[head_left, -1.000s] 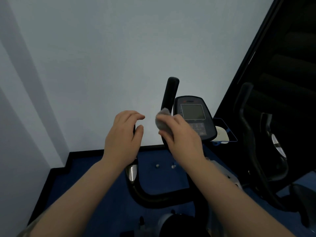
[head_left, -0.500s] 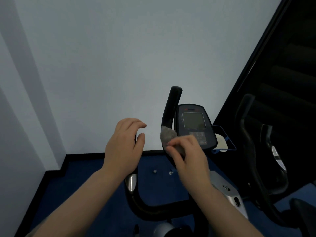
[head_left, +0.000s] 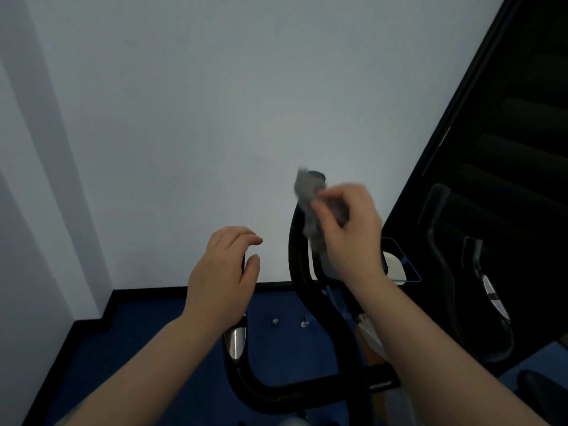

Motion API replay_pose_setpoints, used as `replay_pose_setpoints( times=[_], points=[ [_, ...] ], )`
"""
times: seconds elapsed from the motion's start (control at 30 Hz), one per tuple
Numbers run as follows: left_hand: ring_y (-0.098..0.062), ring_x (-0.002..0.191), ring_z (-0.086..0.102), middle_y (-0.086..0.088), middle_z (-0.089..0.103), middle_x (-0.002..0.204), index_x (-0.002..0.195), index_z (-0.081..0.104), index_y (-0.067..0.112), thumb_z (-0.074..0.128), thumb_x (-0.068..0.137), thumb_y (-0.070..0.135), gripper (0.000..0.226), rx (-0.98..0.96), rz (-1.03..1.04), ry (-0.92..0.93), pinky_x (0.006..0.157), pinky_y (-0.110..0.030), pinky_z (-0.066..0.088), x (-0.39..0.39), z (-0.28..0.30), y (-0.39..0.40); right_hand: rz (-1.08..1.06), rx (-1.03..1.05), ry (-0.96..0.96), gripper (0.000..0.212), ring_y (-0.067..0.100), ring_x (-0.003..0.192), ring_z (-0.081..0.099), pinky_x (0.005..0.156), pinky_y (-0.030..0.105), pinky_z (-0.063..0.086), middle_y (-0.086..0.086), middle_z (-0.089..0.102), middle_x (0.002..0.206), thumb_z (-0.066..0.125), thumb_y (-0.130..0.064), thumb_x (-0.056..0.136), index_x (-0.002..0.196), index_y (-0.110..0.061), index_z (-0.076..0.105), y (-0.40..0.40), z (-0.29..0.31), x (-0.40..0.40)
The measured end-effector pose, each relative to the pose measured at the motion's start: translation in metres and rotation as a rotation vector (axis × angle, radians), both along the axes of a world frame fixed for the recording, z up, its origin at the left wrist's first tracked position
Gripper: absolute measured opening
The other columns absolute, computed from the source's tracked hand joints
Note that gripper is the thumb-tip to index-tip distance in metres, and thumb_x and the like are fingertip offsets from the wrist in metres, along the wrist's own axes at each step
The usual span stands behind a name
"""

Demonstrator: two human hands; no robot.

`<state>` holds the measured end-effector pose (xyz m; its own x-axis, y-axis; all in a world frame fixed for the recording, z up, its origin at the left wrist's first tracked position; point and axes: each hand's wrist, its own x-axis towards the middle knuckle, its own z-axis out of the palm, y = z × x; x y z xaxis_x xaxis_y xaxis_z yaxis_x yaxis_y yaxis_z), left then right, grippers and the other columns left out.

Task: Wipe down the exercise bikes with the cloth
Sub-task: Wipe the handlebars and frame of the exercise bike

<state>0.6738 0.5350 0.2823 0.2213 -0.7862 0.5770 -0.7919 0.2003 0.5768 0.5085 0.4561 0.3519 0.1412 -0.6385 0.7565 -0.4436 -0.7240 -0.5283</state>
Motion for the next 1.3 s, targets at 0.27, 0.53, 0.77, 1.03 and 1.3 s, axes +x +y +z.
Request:
replay_pose_setpoints(
  times=[0.27, 0.53, 0.77, 1.03, 1.3],
  points=[
    [0.005, 0.115, 0.039, 0.014, 0.054, 0.118, 0.112, 0.063, 0.021, 0.055, 0.091, 0.013, 0.024, -0.003, 0.004, 0.032, 0.077, -0.012, 0.039, 0.0, 0.001, 0.002, 0.068, 0.087, 0.14, 0.012, -0.005, 0.086, 0.051, 0.074, 0.004, 0.038, -0.001, 0.051, 0.094, 0.068, 0.0, 0.083, 0.082, -0.009, 0.061, -0.006, -0.038, 0.0],
    [0.004, 0.114, 0.041, 0.015, 0.055, 0.116, 0.109, 0.064, 0.021, 0.055, 0.09, 0.014, 0.022, -0.01, 0.013, 0.04, 0.076, -0.012, 0.04, -0.002, 0.0, 0.001, 0.01, 0.143, -0.355, 0.028, 0.003, 0.1, 0.058, 0.083, 0.016, 0.049, -0.003, 0.056, 0.112, 0.057, -0.016, 0.094, 0.12, -0.027, 0.062, -0.018, -0.001, 0.032],
    [0.003, 0.113, 0.042, 0.017, 0.054, 0.114, 0.108, 0.064, 0.022, 0.055, 0.09, 0.014, 0.022, -0.012, -0.002, 0.034, 0.073, -0.011, 0.041, -0.001, -0.001, 0.002, -0.008, 0.542, -0.36, 0.028, 0.006, 0.092, 0.065, 0.081, 0.011, 0.051, 0.004, 0.071, 0.105, 0.064, -0.013, 0.09, 0.118, -0.011, 0.066, -0.011, -0.053, 0.005],
    [0.006, 0.112, 0.04, 0.015, 0.055, 0.114, 0.107, 0.064, 0.022, 0.057, 0.089, 0.012, 0.022, -0.016, 0.001, 0.048, 0.07, -0.006, 0.038, -0.001, 0.0, 0.001, -0.08, 0.482, -0.358, 0.015, -0.005, 0.082, 0.058, 0.067, 0.006, 0.043, -0.002, 0.06, 0.09, 0.059, -0.018, 0.093, 0.092, -0.033, 0.061, 0.0, -0.044, 0.026],
    [0.005, 0.112, 0.041, 0.015, 0.056, 0.114, 0.105, 0.064, 0.022, 0.058, 0.088, 0.011, 0.021, -0.022, -0.011, 0.053, 0.069, -0.012, 0.044, 0.001, -0.001, 0.0, -0.196, -0.198, 0.087, 0.021, 0.003, 0.082, 0.055, 0.066, 0.015, 0.047, 0.0, 0.053, 0.098, 0.065, -0.014, 0.088, 0.109, -0.017, 0.069, 0.0, 0.024, 0.022]
  ],
)
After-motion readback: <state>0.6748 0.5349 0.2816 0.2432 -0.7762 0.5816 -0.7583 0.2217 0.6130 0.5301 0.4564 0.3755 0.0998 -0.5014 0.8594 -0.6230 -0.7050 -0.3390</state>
